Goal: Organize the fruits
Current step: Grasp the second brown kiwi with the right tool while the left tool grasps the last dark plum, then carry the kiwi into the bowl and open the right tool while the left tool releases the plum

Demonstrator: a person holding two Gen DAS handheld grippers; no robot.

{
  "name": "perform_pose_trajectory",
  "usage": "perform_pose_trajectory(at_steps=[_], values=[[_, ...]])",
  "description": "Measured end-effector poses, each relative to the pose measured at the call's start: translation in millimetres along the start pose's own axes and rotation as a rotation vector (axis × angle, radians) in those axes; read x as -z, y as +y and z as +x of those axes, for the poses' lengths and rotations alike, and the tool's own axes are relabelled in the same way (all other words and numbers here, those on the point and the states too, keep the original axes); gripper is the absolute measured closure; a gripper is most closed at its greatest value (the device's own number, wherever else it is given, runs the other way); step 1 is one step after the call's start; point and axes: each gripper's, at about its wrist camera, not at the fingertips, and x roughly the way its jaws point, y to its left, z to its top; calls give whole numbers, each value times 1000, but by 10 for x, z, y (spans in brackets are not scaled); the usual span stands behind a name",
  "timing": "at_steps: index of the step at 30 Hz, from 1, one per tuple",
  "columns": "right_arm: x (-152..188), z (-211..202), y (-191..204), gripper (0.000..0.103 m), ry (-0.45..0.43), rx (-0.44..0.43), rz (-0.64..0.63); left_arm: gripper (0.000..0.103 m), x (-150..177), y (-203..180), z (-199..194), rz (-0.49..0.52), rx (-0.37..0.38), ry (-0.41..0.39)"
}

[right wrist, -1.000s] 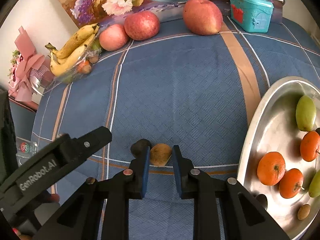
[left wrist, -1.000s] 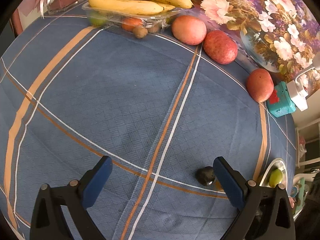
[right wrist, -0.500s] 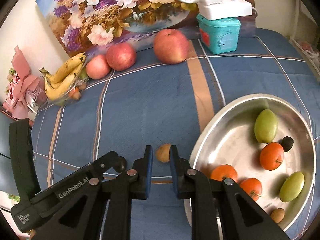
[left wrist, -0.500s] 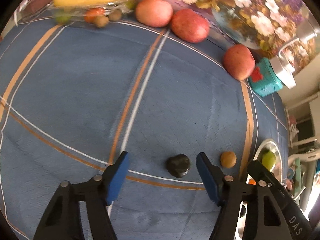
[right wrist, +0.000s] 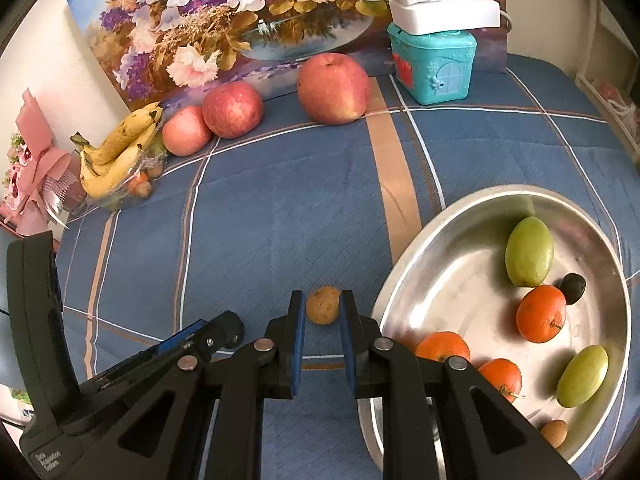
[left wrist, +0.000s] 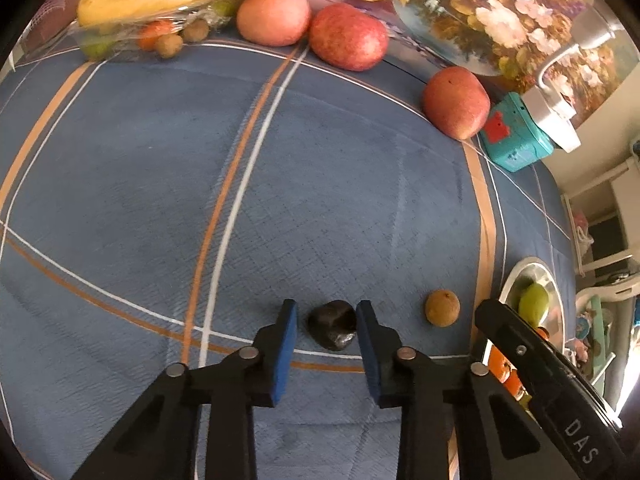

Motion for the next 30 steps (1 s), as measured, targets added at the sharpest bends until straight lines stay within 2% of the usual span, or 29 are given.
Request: perform_pose_trajectory(at_steps=[2,5,7,17,25,28,30], values=[[-1,28,7,84,3,6,-7,77,-10,-30,9,6,5,4],[1,75,4,76,8,25,-9,77,-30,-34,-9,5,6,-3],[3,102,14,75,10,42,-16,77,-30,-18,-36,-5,11,-10],[22,270,199,75,27,141,-94,77,-153,240,-386,-78,14,-100],[74,383,289,75,28,193,-130,77,-149,287,-410,-88,18,-101],[74,373,286,81,20,189,-127,77,-149,289,-430,-89,18,-106],[68,348,294,81,12,177,-130,77,-149,283,-449,-88,20,-110]])
